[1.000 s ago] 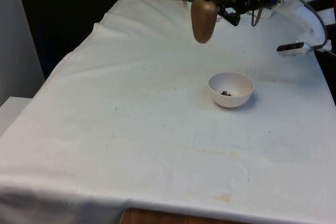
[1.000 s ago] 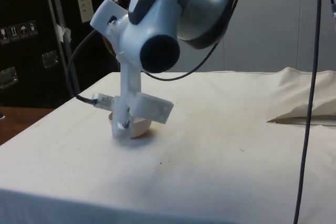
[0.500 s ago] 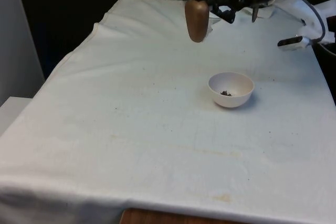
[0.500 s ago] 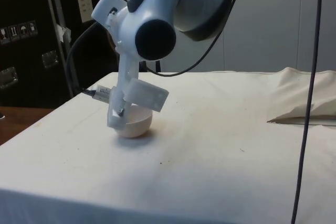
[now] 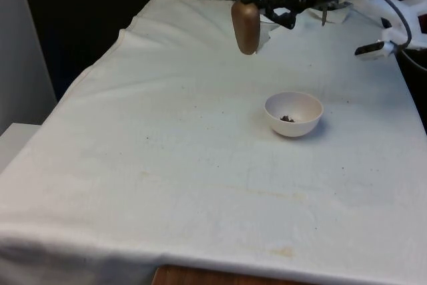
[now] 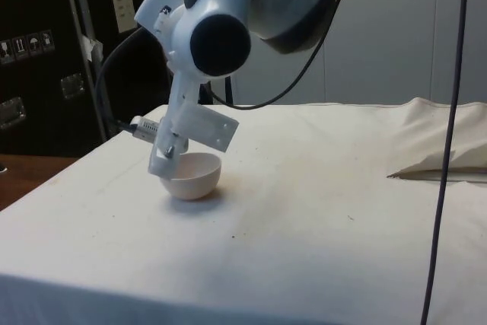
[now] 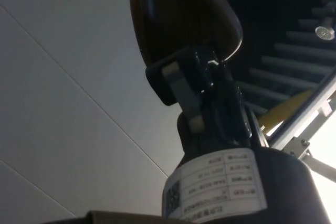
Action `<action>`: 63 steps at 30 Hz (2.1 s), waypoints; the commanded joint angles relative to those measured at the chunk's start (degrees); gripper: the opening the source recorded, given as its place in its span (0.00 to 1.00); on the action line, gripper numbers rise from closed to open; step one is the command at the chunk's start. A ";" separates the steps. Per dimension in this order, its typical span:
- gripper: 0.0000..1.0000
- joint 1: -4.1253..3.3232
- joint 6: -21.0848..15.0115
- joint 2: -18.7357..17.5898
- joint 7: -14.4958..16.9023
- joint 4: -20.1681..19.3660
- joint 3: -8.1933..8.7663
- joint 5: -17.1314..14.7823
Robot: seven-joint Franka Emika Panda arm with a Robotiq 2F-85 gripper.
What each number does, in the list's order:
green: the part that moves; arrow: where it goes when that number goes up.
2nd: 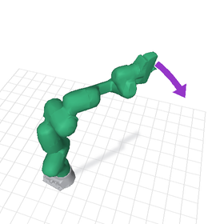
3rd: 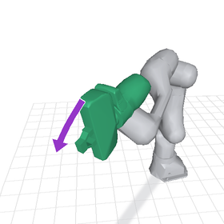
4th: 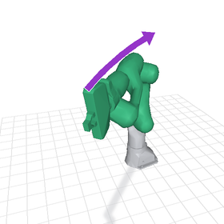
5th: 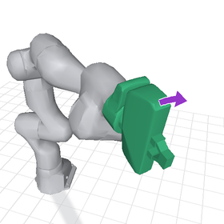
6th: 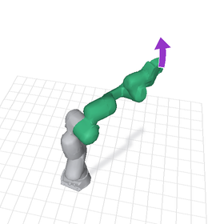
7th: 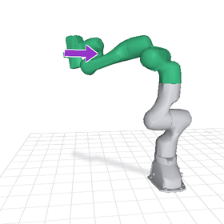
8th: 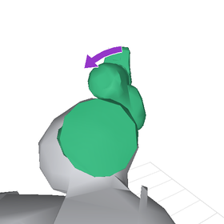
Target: Pour the coffee beans from the cup into the bowl.
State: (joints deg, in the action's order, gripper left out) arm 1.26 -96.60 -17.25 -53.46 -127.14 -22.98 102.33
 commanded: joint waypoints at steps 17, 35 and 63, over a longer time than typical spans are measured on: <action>0.00 0.46 -3.04 0.97 1.55 -0.11 0.52 -6.76; 0.00 0.46 -4.41 1.15 1.95 -0.06 1.15 -12.43; 0.00 0.57 -9.74 1.15 1.60 0.17 3.67 -19.65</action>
State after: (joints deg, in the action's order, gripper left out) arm 1.38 -105.31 -16.44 -52.31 -126.80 -19.08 83.14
